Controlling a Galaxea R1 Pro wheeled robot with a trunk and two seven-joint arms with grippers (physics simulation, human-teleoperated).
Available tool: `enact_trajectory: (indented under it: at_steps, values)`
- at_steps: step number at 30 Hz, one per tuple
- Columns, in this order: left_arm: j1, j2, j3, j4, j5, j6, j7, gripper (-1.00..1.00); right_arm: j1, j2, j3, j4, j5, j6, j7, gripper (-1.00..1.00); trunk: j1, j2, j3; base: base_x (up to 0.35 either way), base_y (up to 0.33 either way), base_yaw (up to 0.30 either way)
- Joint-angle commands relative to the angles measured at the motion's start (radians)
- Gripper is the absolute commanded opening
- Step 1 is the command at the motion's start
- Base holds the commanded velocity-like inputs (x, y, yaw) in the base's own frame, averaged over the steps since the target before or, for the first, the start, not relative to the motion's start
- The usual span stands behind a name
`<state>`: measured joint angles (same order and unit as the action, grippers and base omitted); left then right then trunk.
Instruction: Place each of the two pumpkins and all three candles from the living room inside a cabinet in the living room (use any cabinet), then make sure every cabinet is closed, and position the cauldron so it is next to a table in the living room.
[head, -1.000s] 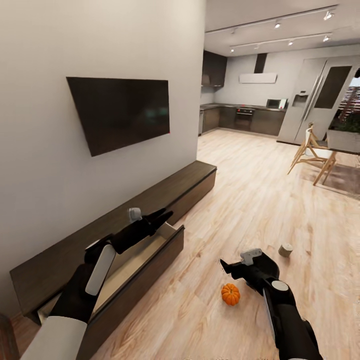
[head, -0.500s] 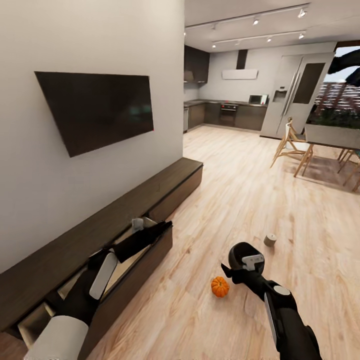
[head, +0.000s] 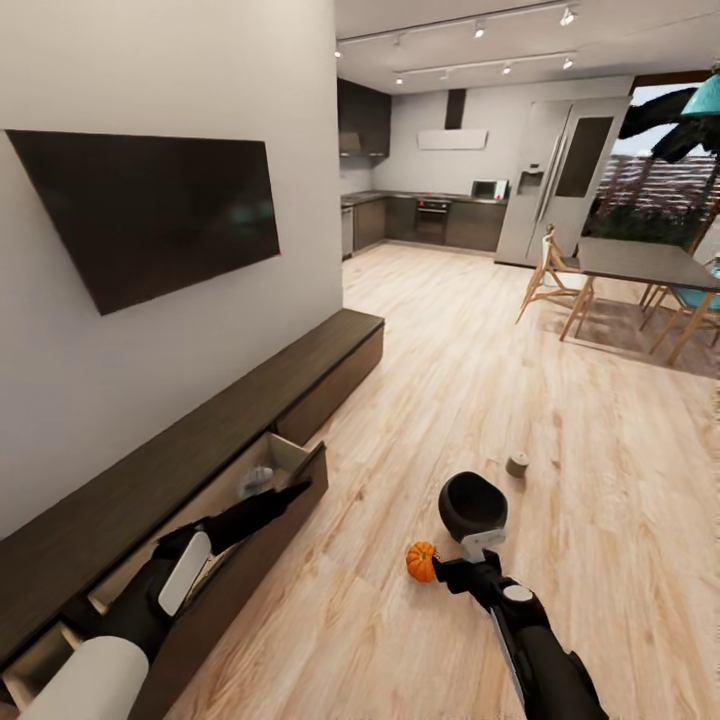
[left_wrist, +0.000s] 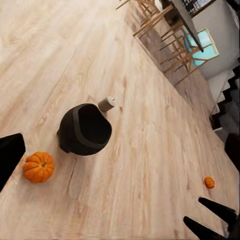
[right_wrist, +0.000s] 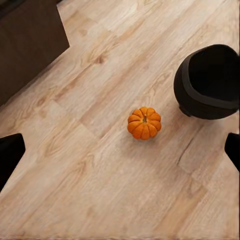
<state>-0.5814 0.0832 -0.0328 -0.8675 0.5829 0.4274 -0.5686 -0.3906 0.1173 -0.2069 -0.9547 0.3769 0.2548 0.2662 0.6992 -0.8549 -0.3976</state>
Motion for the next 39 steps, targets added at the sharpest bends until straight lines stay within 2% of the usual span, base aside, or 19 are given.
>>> enact_trajectory:
  at_steps: [1, 3, 5, 6, 11, 25, 39]
  values:
    - [0.000, 0.000, -0.001, 0.001, -0.006, 0.001, 0.025, 1.00, 0.000, 0.000, 0.015, 0.008, 0.000, -0.001, -0.015, 1.00, 0.000, 0.000, -0.001, 0.000, 0.000, -0.155]
    - [0.001, 0.001, -0.002, 0.014, -0.046, 0.002, 0.093, 1.00, 0.000, -0.001, 0.064, 0.040, 0.000, -0.005, -0.051, 1.00, 0.000, 0.000, -0.004, 0.000, 0.000, -0.147]
    - [0.001, 0.000, -0.002, 0.046, -0.088, 0.002, 0.121, 1.00, 0.000, -0.002, 0.094, 0.051, -0.003, -0.010, -0.061, 1.00, 0.000, 0.000, -0.006, 0.000, 0.000, -0.086]
    - [0.001, -0.003, -0.002, 0.100, -0.147, 0.001, 0.140, 1.00, -0.001, -0.003, 0.116, 0.064, -0.007, -0.017, -0.067, 1.00, 0.000, 0.000, -0.006, 0.000, 0.000, -0.031]
    - [0.002, -0.007, -0.002, 0.155, -0.226, -0.001, 0.151, 1.00, -0.001, -0.004, 0.131, 0.074, -0.008, -0.020, -0.067, 1.00, 0.000, 0.000, -0.007, 0.000, 0.000, -0.012]
    - [0.002, -0.003, 0.002, 0.154, -0.224, 0.012, 0.143, 1.00, 0.001, 0.007, 0.132, 0.062, -0.013, -0.010, -0.067, 1.00, 0.000, 0.000, -0.007, 0.000, 0.000, -0.010]
    - [0.002, -0.003, 0.002, 0.155, -0.224, 0.012, 0.142, 1.00, 0.001, 0.007, 0.132, 0.065, -0.013, -0.009, -0.067, 1.00, 0.000, 0.000, -0.007, 0.000, 0.000, -0.267]
